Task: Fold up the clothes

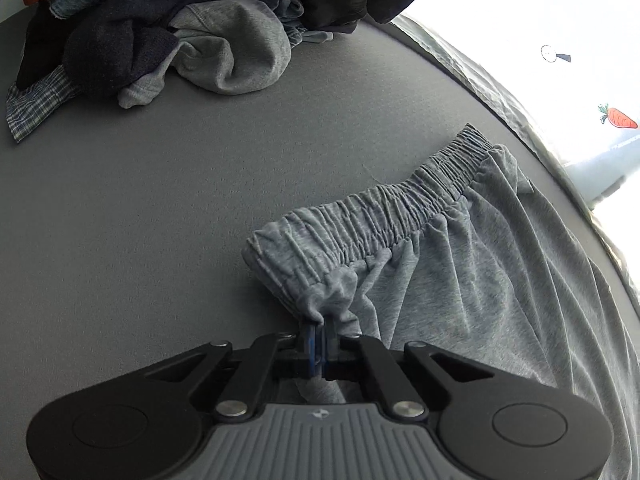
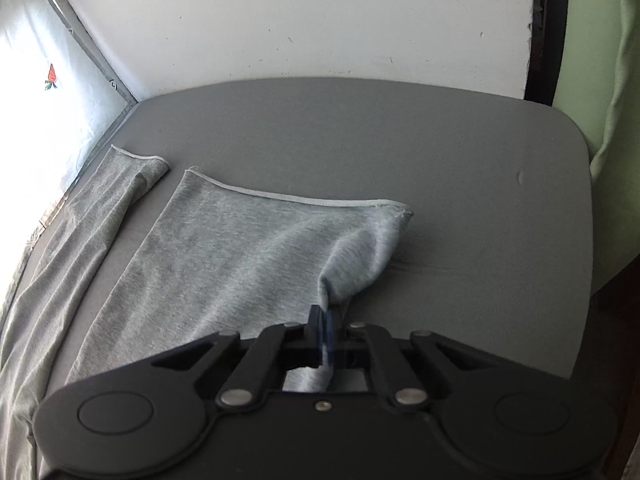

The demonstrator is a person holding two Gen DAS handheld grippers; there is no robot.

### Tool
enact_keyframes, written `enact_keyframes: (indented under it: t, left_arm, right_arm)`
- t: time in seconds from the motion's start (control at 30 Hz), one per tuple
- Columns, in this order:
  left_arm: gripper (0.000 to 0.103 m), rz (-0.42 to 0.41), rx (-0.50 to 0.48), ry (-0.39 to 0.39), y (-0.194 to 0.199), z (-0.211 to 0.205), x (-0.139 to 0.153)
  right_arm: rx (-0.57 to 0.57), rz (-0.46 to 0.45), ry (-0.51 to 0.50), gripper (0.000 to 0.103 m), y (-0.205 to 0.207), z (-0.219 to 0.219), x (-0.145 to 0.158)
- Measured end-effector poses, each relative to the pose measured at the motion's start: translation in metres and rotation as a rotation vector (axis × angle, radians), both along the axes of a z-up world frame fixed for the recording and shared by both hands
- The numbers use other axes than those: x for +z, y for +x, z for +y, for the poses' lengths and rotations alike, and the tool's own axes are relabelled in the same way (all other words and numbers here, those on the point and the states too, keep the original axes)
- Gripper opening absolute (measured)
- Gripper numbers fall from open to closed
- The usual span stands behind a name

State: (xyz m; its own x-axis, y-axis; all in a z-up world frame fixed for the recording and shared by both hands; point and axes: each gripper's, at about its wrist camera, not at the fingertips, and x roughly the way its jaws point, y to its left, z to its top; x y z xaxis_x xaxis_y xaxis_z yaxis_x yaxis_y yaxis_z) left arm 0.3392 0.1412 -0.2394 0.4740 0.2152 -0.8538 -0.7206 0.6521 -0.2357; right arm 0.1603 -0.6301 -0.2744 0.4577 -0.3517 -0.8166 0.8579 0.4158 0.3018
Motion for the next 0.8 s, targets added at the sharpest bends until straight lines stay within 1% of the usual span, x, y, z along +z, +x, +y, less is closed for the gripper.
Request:
enact_keyframes:
  t: [0.03, 0.13, 0.2, 0.23, 0.33, 0.4, 0.5, 0.53, 0.57, 0.6, 0.63, 0.67, 0.7, 0.73, 0.8]
  left_arm:
    - [0.0, -0.009, 0.006, 0.015, -0.002, 0.002, 0.004]
    - [0.0, -0.055, 0.036, 0.053, -0.016, 0.015, 0.026]
    - [0.0, -0.089, 0.056, 0.063, -0.028, 0.027, 0.04]
    - [0.0, -0.104, 0.066, 0.062, -0.035, 0.034, 0.046]
    - [0.0, -0.087, 0.083, 0.08, -0.046, 0.048, 0.048]
    - [0.0, -0.047, 0.087, 0.086, -0.052, 0.051, 0.038]
    - [0.001, 0.02, 0.075, 0.09, -0.062, 0.049, 0.017]
    - [0.002, 0.028, 0.067, 0.091, -0.063, 0.048, 0.014]
    - [0.002, 0.038, 0.052, 0.099, -0.063, 0.046, 0.011]
    - [0.002, 0.042, 0.031, 0.115, -0.063, 0.042, 0.011]
    - [0.003, 0.045, 0.009, 0.133, -0.062, 0.039, 0.011]
    - [0.003, 0.044, -0.011, 0.153, -0.061, 0.035, 0.012]
    - [0.003, 0.047, -0.027, 0.17, -0.06, 0.033, 0.014]
    - [0.003, 0.055, -0.041, 0.188, -0.059, 0.031, 0.014]
    - [0.005, 0.064, -0.039, 0.172, -0.055, 0.031, 0.014]
  right_arm:
    - [-0.005, -0.013, -0.014, 0.001, -0.003, 0.001, 0.005]
    - [0.016, -0.025, -0.108, 0.0, -0.011, 0.008, 0.033]
    - [0.018, -0.053, -0.125, 0.0, -0.02, 0.009, 0.048]
    - [0.014, -0.05, -0.126, 0.0, -0.024, 0.009, 0.051]
    - [0.013, 0.012, -0.138, 0.0, -0.032, 0.009, 0.046]
    - [0.021, 0.069, -0.129, 0.001, -0.033, 0.006, 0.034]
    - [0.041, 0.127, -0.08, 0.002, -0.033, 0.006, 0.017]
    - [0.047, 0.159, -0.078, 0.004, -0.031, 0.007, 0.014]
    - [0.053, 0.19, -0.078, 0.01, -0.03, 0.007, 0.011]
    - [0.058, 0.214, -0.086, 0.023, -0.028, 0.007, 0.01]
    - [0.062, 0.233, -0.092, 0.029, -0.026, 0.007, 0.01]
    - [0.063, 0.227, -0.094, 0.038, -0.026, 0.006, 0.01]
    - [0.062, 0.219, -0.093, 0.041, -0.026, 0.004, 0.01]
    - [0.051, 0.209, -0.081, 0.042, -0.025, 0.001, 0.01]
    - [0.024, 0.184, -0.042, 0.042, -0.025, -0.007, 0.007]
